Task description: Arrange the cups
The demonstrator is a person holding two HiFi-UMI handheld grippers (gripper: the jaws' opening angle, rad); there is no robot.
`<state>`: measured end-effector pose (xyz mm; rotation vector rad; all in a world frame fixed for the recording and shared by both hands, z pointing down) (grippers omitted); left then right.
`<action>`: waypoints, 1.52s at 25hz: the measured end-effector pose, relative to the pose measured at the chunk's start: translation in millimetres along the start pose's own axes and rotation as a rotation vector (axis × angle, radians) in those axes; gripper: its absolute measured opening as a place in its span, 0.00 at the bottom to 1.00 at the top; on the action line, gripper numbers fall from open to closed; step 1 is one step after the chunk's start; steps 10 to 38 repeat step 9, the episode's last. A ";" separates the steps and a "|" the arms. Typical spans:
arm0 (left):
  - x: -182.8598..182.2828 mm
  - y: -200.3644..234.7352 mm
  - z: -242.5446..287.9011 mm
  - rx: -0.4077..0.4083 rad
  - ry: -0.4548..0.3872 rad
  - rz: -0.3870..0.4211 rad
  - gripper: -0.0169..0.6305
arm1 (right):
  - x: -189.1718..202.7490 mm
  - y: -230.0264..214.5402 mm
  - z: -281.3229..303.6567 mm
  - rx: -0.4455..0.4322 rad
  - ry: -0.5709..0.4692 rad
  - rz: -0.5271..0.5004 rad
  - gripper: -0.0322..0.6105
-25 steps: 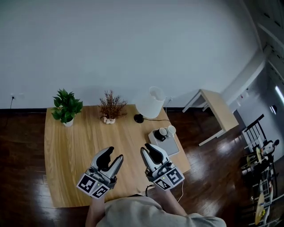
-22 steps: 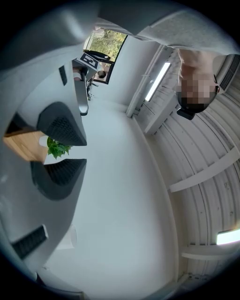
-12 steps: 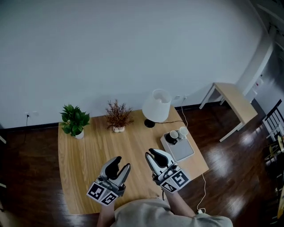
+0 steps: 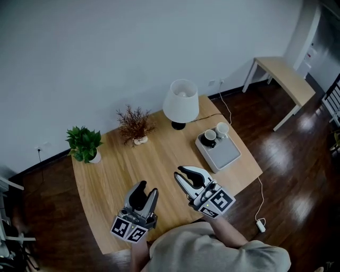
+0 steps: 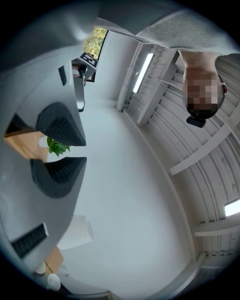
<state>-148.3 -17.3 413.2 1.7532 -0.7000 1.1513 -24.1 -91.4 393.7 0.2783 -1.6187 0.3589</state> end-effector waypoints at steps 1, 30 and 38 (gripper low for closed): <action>1.6 -0.6 1.3 0.001 0.003 -0.004 0.32 | 0.7 -0.8 -2.0 0.002 0.005 0.000 0.17; 1.7 5.9 6.7 0.001 0.005 0.009 0.32 | 4.2 -3.6 3.5 -0.009 -0.002 -0.007 0.17; 1.7 5.9 6.7 0.001 0.005 0.009 0.32 | 4.2 -3.6 3.5 -0.009 -0.002 -0.007 0.17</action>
Point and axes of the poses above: the fingertips, and each gripper's own axes: z forward along the fingers, y to its left, x out of its underside, the point moved 3 cm from there along -z, backward along the fingers, and after that the axes turned 6 degrees about y, right-handed, at the moved point
